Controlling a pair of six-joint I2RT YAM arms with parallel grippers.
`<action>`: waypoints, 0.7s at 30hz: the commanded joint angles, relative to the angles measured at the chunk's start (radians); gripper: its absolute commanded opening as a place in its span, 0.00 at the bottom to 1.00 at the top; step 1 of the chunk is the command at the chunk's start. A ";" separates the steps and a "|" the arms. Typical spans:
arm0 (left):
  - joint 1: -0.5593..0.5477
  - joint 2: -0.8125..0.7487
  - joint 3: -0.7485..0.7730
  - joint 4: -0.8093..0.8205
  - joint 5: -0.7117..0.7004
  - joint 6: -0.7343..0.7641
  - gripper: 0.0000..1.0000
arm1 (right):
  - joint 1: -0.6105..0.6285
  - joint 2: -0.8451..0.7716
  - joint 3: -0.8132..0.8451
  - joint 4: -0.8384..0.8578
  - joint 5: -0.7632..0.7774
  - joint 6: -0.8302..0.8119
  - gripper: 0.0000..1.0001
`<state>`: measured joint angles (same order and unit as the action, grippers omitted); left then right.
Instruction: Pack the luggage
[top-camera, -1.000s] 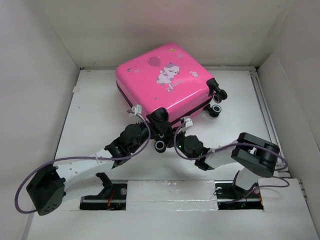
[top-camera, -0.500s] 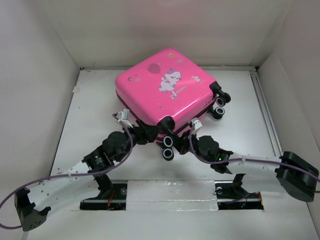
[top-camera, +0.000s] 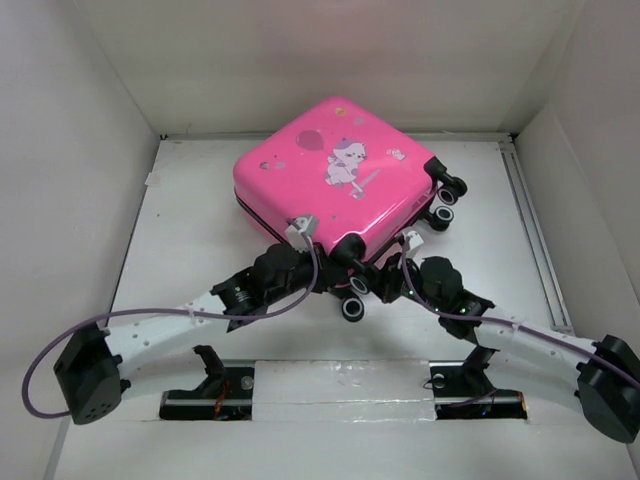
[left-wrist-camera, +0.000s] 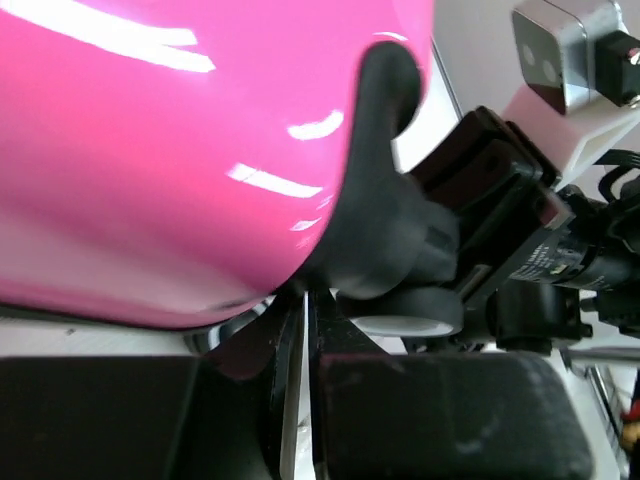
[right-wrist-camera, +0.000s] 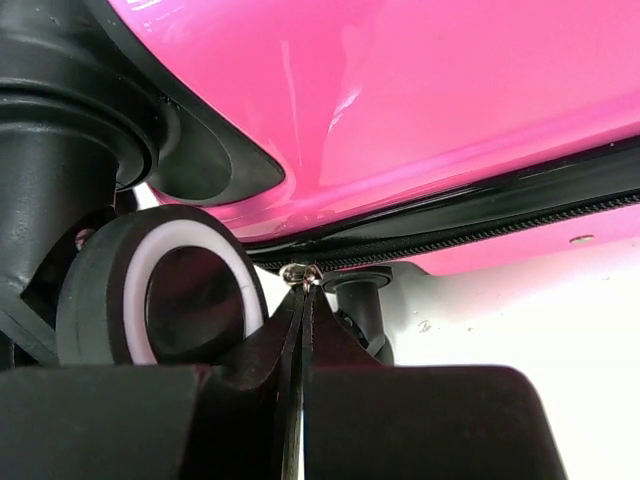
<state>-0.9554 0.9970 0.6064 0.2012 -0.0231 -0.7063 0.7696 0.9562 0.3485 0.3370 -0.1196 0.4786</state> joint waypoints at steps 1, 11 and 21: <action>0.000 0.063 0.111 0.121 0.127 0.056 0.01 | -0.009 -0.053 0.000 0.083 -0.052 0.008 0.00; -0.028 0.302 0.291 0.207 0.170 0.079 0.01 | 0.275 0.041 -0.082 0.322 0.213 0.152 0.00; -0.028 0.450 0.443 0.270 0.206 0.024 0.00 | 0.594 0.205 -0.011 0.533 0.719 0.052 0.00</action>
<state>-0.9756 1.3926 0.9295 0.1455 0.0948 -0.6640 1.2064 1.1351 0.2668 0.6922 0.7528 0.6022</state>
